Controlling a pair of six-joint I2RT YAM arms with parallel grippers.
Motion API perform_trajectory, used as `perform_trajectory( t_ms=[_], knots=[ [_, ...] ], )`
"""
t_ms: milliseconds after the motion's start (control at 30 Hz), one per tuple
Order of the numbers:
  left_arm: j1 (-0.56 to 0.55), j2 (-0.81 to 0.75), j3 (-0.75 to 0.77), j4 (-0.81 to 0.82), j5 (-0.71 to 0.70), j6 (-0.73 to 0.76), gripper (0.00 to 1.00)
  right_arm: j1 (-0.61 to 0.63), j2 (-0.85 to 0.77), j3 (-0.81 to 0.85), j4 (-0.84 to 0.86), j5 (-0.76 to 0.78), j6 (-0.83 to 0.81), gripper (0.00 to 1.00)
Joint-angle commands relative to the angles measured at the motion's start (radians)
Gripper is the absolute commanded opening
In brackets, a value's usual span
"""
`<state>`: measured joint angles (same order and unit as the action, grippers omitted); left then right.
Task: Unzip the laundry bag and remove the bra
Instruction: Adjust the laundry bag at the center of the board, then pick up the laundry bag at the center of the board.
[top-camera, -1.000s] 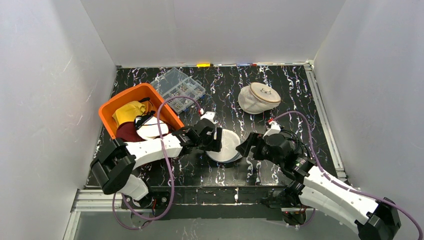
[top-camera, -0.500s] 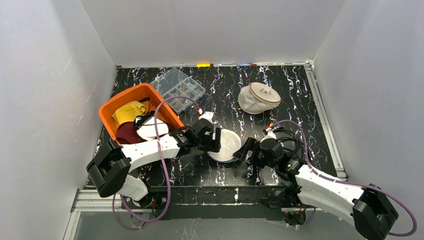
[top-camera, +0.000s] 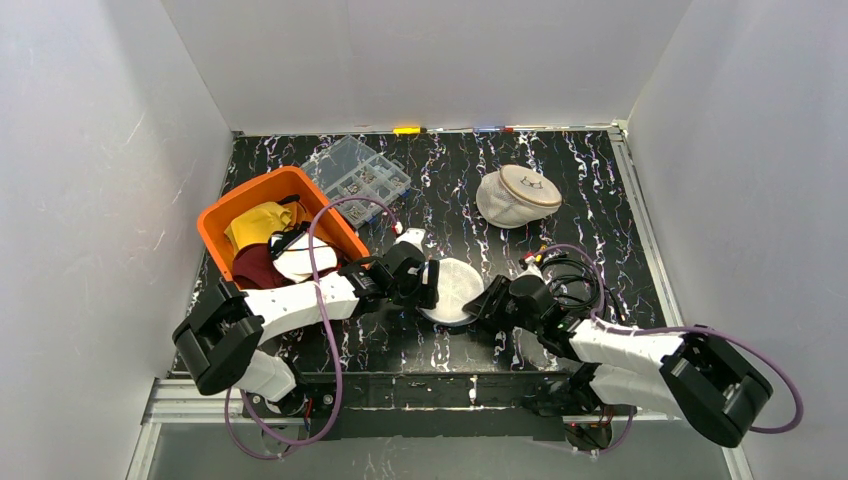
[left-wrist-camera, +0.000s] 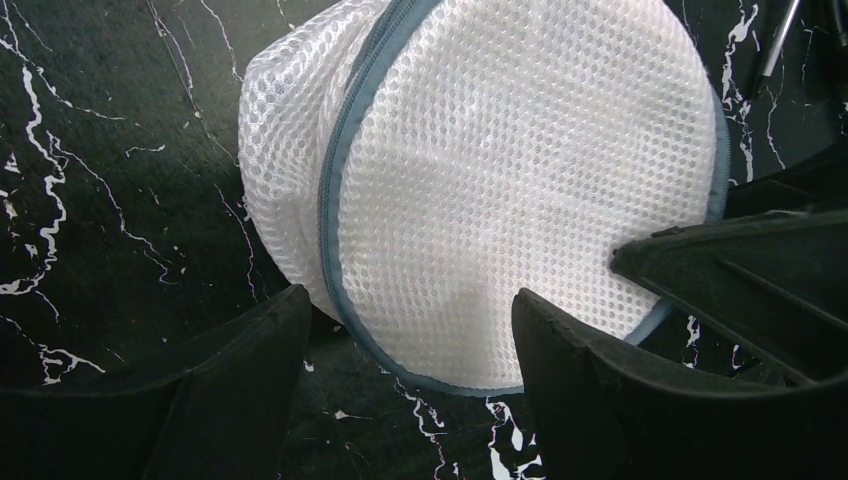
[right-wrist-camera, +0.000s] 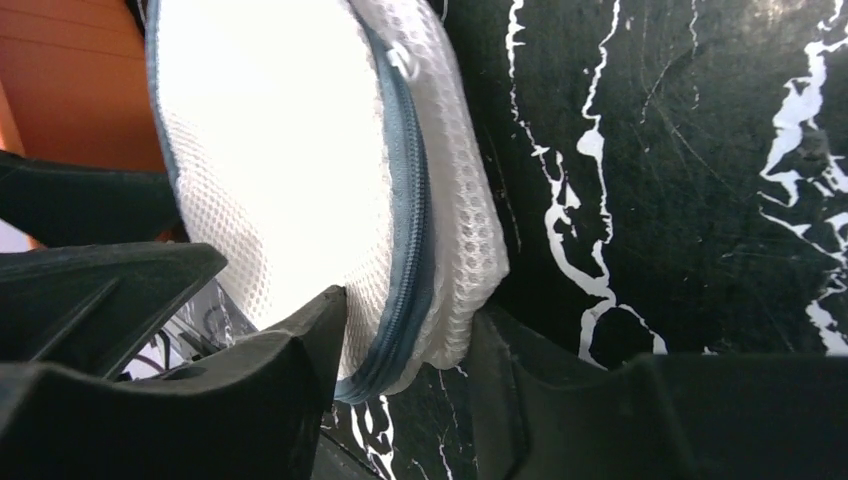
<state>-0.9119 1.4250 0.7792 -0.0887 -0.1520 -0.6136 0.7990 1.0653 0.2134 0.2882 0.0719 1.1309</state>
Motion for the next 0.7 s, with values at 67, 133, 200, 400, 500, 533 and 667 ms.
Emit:
perform_trajectory(
  t_ms=[67, 133, 200, 400, 500, 533, 667],
  knots=[
    [0.003, -0.013, -0.008, 0.013, -0.014, 0.002, 0.71, -0.002, 0.057, 0.023, 0.121, 0.018, 0.020, 0.33],
    [0.003, -0.023, -0.008, 0.009, -0.014, 0.002, 0.71, -0.001, 0.049, 0.028, 0.124, 0.022, 0.013, 0.21],
    [0.004, -0.048, -0.009, 0.000, -0.015, 0.002, 0.71, -0.002, 0.019, 0.037, 0.101, 0.030, -0.004, 0.11],
    [0.002, -0.187, -0.006, -0.068, -0.032, -0.006, 0.71, -0.002, -0.121, 0.083, -0.048, 0.054, -0.056, 0.01],
    [0.003, -0.276, -0.002, -0.116, -0.053, -0.012, 0.71, -0.003, -0.201, 0.130, -0.158, 0.089, -0.085, 0.01],
    [0.003, -0.305, 0.001, -0.145, -0.066, -0.012, 0.71, -0.005, -0.234, 0.153, -0.198, 0.102, -0.102, 0.01],
    [0.002, -0.434, 0.011, -0.218, -0.116, -0.008, 0.72, -0.045, -0.310, 0.282, -0.352, 0.153, -0.178, 0.01]
  ],
)
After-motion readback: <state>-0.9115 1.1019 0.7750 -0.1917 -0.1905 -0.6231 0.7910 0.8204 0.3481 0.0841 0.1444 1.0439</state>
